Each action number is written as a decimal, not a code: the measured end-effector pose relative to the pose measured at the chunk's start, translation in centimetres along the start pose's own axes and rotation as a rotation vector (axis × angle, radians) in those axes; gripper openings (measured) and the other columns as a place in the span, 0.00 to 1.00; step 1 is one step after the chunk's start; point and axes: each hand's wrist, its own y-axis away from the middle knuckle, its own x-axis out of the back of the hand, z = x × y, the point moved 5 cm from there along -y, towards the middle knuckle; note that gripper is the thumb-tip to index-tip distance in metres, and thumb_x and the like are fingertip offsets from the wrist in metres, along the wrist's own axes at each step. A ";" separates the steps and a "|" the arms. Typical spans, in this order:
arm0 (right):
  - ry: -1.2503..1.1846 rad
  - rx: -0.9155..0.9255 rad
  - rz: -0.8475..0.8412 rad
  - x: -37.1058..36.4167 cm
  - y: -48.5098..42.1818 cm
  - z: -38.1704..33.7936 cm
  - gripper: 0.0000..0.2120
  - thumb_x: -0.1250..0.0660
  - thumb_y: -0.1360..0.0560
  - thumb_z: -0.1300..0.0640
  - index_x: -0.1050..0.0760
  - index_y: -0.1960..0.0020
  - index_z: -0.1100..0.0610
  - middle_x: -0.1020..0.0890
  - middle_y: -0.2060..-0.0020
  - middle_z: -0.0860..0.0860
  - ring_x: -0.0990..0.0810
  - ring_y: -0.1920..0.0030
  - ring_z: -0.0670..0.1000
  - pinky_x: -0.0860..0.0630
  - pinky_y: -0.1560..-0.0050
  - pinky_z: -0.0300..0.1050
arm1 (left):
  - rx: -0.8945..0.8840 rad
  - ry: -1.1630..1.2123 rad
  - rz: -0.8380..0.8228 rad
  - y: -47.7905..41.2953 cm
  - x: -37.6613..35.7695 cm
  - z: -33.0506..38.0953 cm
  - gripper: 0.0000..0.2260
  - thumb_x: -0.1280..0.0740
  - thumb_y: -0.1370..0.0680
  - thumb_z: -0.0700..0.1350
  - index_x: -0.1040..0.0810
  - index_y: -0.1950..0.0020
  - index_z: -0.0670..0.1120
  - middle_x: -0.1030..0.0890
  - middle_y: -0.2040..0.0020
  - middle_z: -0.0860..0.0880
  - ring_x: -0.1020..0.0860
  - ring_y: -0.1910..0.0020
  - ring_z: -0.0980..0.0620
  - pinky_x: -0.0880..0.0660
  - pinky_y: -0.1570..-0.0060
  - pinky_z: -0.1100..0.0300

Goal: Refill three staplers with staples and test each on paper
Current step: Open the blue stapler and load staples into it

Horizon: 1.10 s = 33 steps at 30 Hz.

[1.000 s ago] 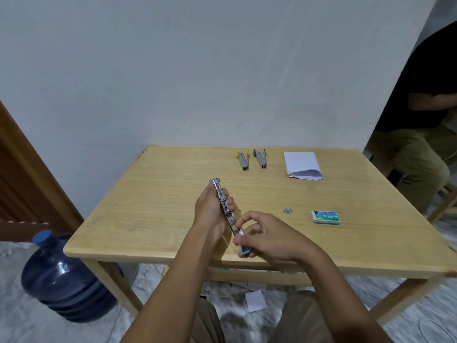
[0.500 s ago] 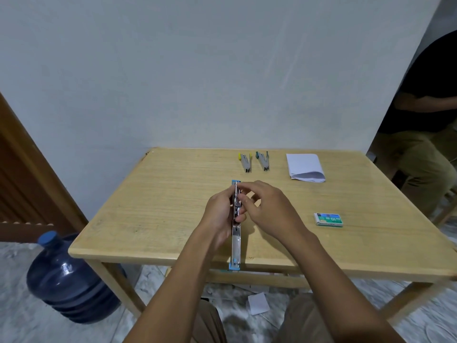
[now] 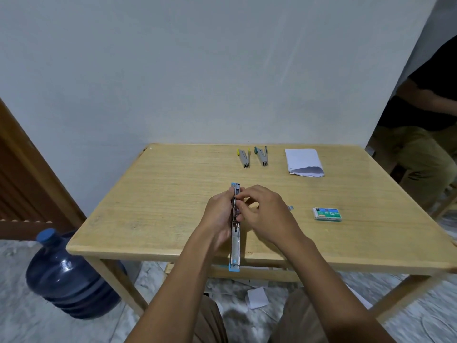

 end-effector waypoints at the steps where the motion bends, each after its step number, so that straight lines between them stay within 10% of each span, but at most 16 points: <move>1: -0.017 0.005 0.012 0.0 0.1 0.0 0.05 0.30 0.23 0.58 0.18 0.49 0.56 0.19 0.51 0.48 0.16 0.58 0.49 0.20 0.51 0.53 | -0.005 0.002 0.014 0.0 -0.1 0.0 0.14 0.41 0.16 0.45 0.20 0.46 0.37 0.19 0.68 0.44 0.31 0.79 0.53 0.33 0.81 0.64; 9: -0.088 0.172 0.059 0.3 1.3 -1.3 0.03 0.29 0.27 0.62 0.19 0.56 0.55 0.19 0.58 0.45 0.20 0.57 0.45 0.22 0.59 0.45 | -0.059 -0.063 0.097 -0.5 1.2 0.8 0.14 0.41 0.16 0.47 0.18 0.46 0.41 0.21 0.55 0.40 0.22 0.59 0.45 0.22 0.66 0.56; 19: -0.435 -0.050 0.102 -0.2 1.1 0.0 0.04 0.32 0.21 0.58 0.19 0.48 0.54 0.16 0.63 0.49 0.16 0.65 0.43 0.23 0.64 0.35 | -0.096 -0.151 0.017 0.3 0.3 1.1 0.15 0.40 0.17 0.47 0.20 0.45 0.36 0.23 0.72 0.47 0.29 0.77 0.54 0.33 0.78 0.63; 24: -0.114 -0.063 0.061 0.2 0.3 0.2 0.13 0.39 0.18 0.50 0.21 0.36 0.45 0.18 0.55 0.45 0.22 0.55 0.37 0.30 0.59 0.30 | -0.143 -0.236 -0.038 0.7 -0.4 1.2 0.17 0.42 0.16 0.49 0.22 0.58 0.42 0.30 0.74 0.46 0.33 0.77 0.53 0.36 0.78 0.62; 33: 0.208 -0.019 -0.062 0.0 0.5 -0.7 0.18 0.47 0.16 0.45 0.26 0.31 0.45 0.24 0.54 0.47 0.23 0.53 0.48 0.24 0.54 0.50 | -0.166 -0.210 -0.016 0.5 -0.3 1.4 0.15 0.37 0.19 0.49 0.15 0.61 0.48 0.27 0.72 0.48 0.31 0.76 0.54 0.34 0.77 0.63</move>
